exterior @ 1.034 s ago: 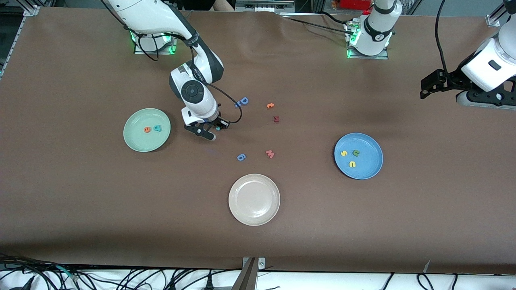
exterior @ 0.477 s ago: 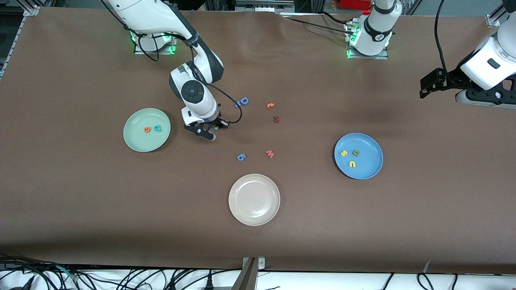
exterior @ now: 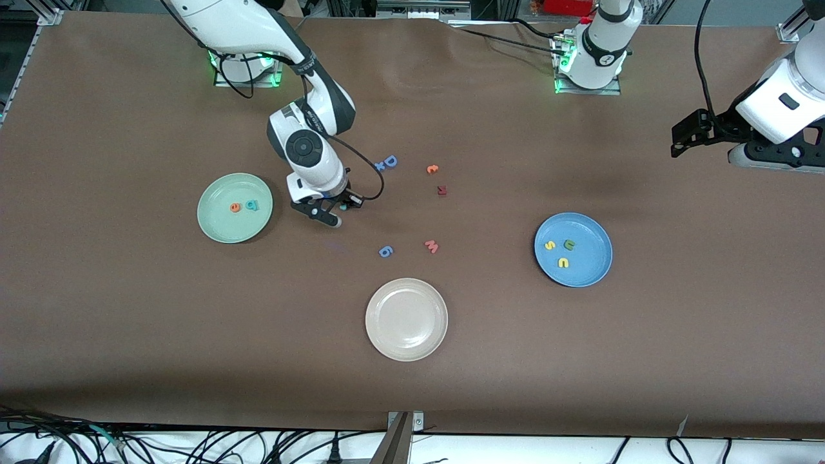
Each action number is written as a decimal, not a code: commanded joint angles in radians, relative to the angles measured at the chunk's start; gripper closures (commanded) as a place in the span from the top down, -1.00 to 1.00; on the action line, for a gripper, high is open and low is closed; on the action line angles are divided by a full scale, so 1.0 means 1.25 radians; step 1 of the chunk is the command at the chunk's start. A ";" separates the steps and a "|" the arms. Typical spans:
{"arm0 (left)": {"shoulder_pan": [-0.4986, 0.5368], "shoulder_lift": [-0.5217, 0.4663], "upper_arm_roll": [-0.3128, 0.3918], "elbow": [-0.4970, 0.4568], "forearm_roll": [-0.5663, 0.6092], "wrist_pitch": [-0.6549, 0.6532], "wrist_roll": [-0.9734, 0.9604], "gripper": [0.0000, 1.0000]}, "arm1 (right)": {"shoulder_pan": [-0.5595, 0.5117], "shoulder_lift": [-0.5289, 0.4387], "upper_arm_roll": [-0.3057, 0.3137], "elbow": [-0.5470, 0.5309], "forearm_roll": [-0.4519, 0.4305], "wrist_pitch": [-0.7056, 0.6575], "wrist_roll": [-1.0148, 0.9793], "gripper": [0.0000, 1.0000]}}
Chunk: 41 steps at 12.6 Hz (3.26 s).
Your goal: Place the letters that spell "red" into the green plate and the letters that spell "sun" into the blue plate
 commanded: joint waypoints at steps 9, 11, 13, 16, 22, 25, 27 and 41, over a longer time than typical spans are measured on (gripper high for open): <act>0.001 -0.021 0.002 -0.016 -0.003 0.006 0.017 1.00 | 0.000 -0.162 -0.316 0.006 0.013 -0.361 -0.521 -1.00; 0.001 -0.021 0.002 -0.016 -0.003 0.006 0.017 1.00 | -0.001 -0.153 -0.387 0.001 0.013 -0.373 -0.644 -1.00; 0.001 -0.021 0.002 -0.016 -0.003 0.006 0.017 1.00 | -0.015 -0.132 -0.416 -0.004 0.013 -0.373 -0.711 -1.00; 0.001 -0.021 0.002 -0.016 -0.003 0.006 0.017 1.00 | -0.029 -0.087 -0.415 -0.015 0.013 -0.355 -0.741 -1.00; -0.005 -0.020 0.002 -0.014 -0.003 0.006 0.017 1.00 | -0.029 -0.030 -0.410 -0.016 0.036 -0.312 -0.742 -0.58; -0.007 -0.023 -0.004 -0.014 -0.003 -0.009 0.016 1.00 | -0.028 -0.038 -0.410 -0.012 0.036 -0.317 -0.741 0.02; -0.007 -0.023 -0.004 -0.014 -0.003 -0.009 0.013 1.00 | -0.028 -0.057 -0.410 -0.005 0.037 -0.323 -0.741 0.25; -0.005 -0.023 -0.004 -0.012 -0.003 -0.004 0.018 1.00 | -0.032 -0.233 -0.460 0.393 0.028 -0.739 -0.742 0.99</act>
